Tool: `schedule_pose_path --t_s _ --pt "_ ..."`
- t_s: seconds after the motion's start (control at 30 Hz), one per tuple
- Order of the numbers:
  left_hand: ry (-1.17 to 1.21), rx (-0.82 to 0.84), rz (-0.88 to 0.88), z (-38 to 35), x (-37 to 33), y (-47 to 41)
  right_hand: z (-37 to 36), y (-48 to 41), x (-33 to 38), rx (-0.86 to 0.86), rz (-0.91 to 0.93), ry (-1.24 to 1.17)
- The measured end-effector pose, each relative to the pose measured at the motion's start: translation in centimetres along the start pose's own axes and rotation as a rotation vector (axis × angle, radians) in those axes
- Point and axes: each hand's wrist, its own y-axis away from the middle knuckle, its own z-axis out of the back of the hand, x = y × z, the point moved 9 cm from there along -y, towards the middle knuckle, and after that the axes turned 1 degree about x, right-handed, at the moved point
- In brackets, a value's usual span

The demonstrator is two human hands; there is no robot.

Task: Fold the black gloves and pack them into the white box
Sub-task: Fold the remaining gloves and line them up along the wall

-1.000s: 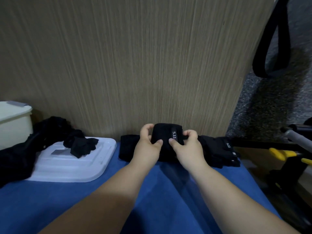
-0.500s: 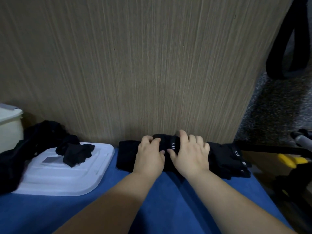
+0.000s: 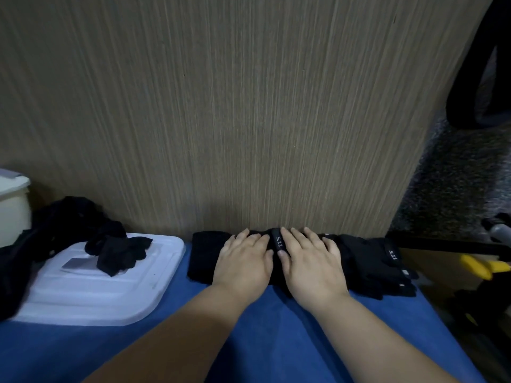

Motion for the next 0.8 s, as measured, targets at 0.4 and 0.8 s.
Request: schedule_pose_path --t_s 0.4,0.8 --pt "0.001 0.031 0.023 -1.4 0.8 0.2 -1.6 -0.1 -0.2 0.211 -0.056 0.054" --pt "0.114 0.130 0.063 -2.0 1.1 0.1 -1.8 -0.1 -0.3 0.193 -0.076 0.024"
